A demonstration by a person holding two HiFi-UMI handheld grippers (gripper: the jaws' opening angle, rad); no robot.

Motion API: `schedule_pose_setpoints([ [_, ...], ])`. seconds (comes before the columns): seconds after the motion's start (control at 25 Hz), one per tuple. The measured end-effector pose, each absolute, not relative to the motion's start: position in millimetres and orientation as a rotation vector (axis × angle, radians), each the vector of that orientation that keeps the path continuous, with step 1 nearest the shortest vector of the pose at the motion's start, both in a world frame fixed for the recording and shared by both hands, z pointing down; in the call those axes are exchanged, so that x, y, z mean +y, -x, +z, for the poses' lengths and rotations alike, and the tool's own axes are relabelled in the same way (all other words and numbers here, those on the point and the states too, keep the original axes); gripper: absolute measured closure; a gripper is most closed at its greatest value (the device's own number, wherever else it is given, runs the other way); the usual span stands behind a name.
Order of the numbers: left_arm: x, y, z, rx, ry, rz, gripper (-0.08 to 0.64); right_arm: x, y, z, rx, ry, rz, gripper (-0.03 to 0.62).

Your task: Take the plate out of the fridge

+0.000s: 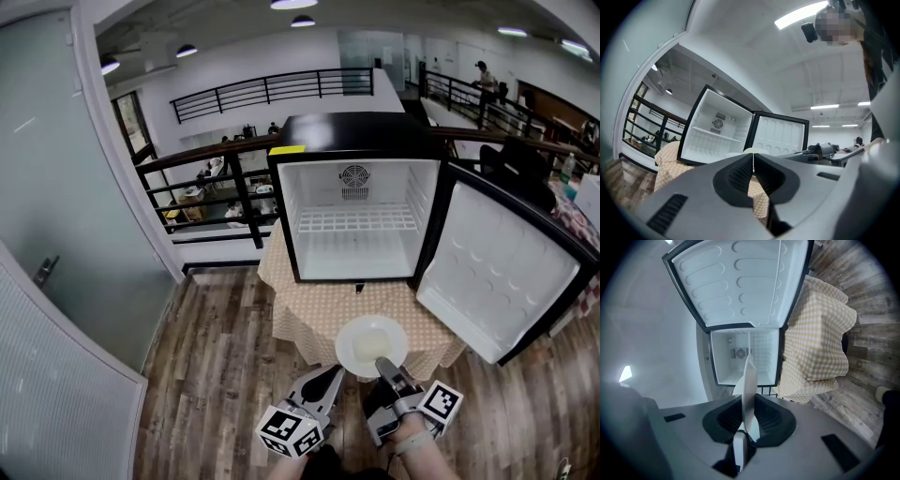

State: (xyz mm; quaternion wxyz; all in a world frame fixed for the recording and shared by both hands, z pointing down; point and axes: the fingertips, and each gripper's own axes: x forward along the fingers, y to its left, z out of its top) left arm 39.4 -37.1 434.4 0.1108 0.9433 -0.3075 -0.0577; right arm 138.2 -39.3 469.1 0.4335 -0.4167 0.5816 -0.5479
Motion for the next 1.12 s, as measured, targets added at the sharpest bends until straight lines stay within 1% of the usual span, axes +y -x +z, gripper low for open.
schedule_pose_setpoints([
  [1.12, 43, -36, 431, -0.902, -2.796, -0.168, 0.548, 40, -132, 471, 1.449, 1.021, -1.364, 0.525],
])
